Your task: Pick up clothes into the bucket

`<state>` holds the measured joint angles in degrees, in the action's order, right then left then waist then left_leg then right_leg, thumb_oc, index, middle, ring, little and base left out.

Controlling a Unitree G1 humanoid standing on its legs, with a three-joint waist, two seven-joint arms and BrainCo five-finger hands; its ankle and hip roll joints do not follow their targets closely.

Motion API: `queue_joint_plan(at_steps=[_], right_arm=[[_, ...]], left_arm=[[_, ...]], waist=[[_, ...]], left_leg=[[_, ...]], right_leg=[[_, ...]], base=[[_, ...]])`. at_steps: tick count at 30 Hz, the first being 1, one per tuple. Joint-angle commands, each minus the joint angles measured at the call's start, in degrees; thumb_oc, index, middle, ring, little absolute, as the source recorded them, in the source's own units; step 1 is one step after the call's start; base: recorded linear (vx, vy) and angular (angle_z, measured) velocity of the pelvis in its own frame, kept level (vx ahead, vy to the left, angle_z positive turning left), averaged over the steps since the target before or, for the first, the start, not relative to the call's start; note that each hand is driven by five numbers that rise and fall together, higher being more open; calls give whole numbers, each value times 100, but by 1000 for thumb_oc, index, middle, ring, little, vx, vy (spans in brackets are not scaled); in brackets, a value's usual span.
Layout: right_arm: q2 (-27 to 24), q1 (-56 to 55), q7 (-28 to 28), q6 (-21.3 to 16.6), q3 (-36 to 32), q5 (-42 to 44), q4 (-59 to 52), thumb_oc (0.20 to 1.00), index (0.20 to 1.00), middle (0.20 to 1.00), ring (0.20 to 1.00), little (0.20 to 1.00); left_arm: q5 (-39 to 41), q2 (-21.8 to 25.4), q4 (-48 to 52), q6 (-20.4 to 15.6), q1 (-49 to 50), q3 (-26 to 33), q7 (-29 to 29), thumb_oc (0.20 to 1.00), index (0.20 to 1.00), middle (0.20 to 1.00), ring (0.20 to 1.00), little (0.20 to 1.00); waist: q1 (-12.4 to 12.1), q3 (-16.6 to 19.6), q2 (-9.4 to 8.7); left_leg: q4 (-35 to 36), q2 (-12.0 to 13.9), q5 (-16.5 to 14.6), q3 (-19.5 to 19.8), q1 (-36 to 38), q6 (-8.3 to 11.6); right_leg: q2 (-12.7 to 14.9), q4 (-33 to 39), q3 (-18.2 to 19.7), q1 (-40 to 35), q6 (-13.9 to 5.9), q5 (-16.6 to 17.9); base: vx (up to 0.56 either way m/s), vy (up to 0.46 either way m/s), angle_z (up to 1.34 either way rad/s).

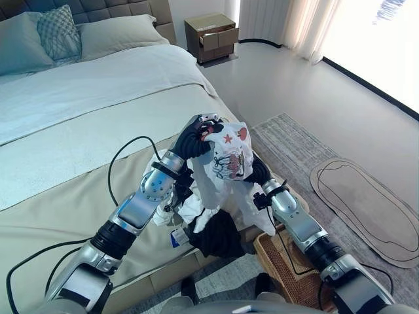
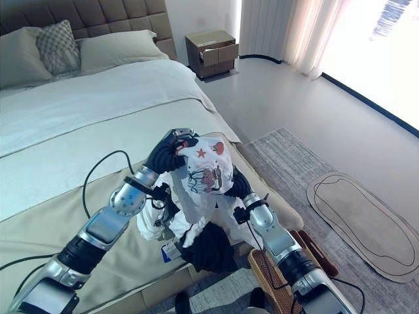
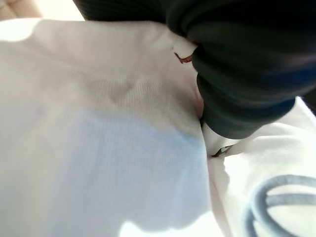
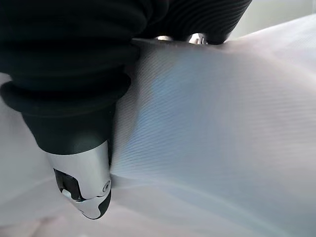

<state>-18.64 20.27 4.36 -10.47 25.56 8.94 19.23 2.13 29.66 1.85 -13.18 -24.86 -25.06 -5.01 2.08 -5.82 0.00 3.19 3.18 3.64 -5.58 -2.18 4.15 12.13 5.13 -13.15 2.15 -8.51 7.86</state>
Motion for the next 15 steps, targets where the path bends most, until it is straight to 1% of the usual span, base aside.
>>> queue_joint_plan(at_steps=[1,5,7,8,9,10,11,13,14,15], right_arm=[[270,678,129,-163,82,313,-53,1000,1000,1000,1000,1000],[325,734,0,-125,237,410,-58,1000,1000,1000,1000,1000],[373,802,-277,-29,545,478,-40,1000,1000,1000,1000,1000],[373,802,-277,-29,545,478,-40,1000,1000,1000,1000,1000],[346,838,-397,75,694,405,-187,1000,1000,1000,1000,1000],[322,758,-564,34,758,383,-206,1000,1000,1000,1000,1000],[331,823,-714,111,874,409,-172,1000,1000,1000,1000,1000],[355,862,-813,136,958,422,-150,1000,1000,1000,1000,1000],[348,870,-960,174,1035,502,-237,950,950,950,950,950],[403,787,-1046,85,1199,316,362,200,200,200,200,200]], left_arm=[[465,-56,536,-426,-597,-34,36,200,200,200,200,200],[486,-81,596,-421,-669,-113,85,200,200,200,200,200],[487,-128,646,-408,-774,-214,142,200,200,200,200,200],[487,-128,647,-408,-774,-213,143,200,200,200,200,200],[455,-130,637,-399,-846,-250,170,200,200,200,200,200],[405,-148,603,-380,-892,-258,183,200,200,200,200,200],[324,-177,563,-351,-979,-321,226,200,200,200,200,200],[301,-180,571,-352,-1007,-336,252,200,200,200,200,200],[284,-176,599,-351,-1024,-332,293,200,200,200,200,200],[328,-159,639,-425,-1001,-342,300,200,200,200,200,200]], waist=[[-95,94,-294],[-102,80,-303],[-116,70,-313],[-115,69,-313],[-113,72,-318],[-101,69,-319],[-97,82,-321],[-99,80,-319],[-98,86,-322],[-131,86,-313]], left_leg=[[-470,1,-524,-9,-32,-59],[-478,-2,-527,1,-36,-58],[-482,-5,-527,13,-36,-57],[-482,-5,-527,13,-35,-57],[-483,-5,-530,15,-40,-57],[-482,-2,-531,14,-38,-58],[-478,0,-534,25,-39,-57],[-477,0,-536,25,-40,-56],[-474,1,-535,24,-39,-54],[-471,12,-532,33,-39,-47]], right_leg=[[346,-241,-141,-49,-291,-93],[352,-251,-155,-57,-289,-99],[352,-253,-169,-73,-280,-115],[352,-253,-170,-74,-280,-115],[354,-248,-186,-84,-281,-122],[355,-247,-188,-84,-282,-122],[345,-233,-193,-97,-280,-128],[342,-229,-202,-102,-279,-130],[338,-226,-206,-102,-278,-136],[338,-228,-221,-107,-281,-149]], base=[[0,0,0],[0,0,0],[0,0,0],[0,0,0],[0,0,0],[35,-11,2],[0,0,0],[16,-9,4],[16,-9,7],[12,-6,5]])
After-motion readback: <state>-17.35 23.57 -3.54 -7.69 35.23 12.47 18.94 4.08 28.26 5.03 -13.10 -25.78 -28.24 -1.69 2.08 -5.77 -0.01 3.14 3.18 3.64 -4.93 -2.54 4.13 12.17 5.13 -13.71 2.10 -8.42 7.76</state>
